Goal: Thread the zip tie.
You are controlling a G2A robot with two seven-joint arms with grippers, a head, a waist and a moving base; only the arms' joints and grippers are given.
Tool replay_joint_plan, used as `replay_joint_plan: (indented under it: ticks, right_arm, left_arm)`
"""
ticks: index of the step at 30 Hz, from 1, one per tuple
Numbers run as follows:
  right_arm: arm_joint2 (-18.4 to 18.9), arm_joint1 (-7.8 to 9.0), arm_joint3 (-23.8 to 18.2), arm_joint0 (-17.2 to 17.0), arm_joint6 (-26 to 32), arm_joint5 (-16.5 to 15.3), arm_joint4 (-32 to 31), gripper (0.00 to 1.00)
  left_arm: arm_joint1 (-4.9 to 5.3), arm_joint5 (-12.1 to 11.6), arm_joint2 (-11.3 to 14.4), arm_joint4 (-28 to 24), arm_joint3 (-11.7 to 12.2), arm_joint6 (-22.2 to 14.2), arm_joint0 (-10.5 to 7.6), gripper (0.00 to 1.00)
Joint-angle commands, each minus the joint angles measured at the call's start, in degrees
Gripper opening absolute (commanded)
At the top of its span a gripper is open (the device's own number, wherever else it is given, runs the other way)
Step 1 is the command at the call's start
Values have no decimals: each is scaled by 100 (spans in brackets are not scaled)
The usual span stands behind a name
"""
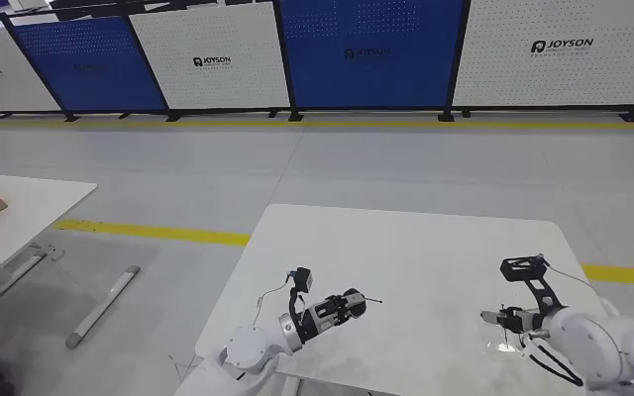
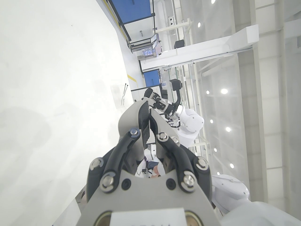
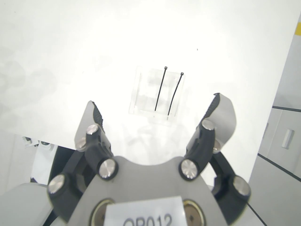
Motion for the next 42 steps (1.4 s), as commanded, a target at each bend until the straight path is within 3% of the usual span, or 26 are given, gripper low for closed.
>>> replay_joint_plan:
  ticks: [1,27,30,33,35,36,37,42]
  right_arm:
    - [-2,4,7,4,-1,9,4,100]
    - [-2,4,7,4,-1,9,4,100]
    - [-135,2,81,-2,-169,-446,148,100]
    - [-306,-9,185,176,-1,-552,151,100]
    - [-431,-9,399,287,-1,-784,419,100]
    - [-486,8,637,403,-1,-795,501,100]
    - [-520,22,759,505,-1,-614,423,100]
    - [-520,22,759,505,-1,-614,423,100]
  left_arm:
    - [0,0,0,0,0,0,0,0]
    - [0,0,0,0,0,0,0,0]
    - [0,0,0,0,0,0,0,0]
    - [0,0,0,0,0,0,0,0]
    - [0,0,0,0,0,0,0,0]
    - [0,0,0,0,0,0,0,0]
    - [0,0,0,0,0,0,0,0]
    - [0,0,0,0,0,0,0,0]
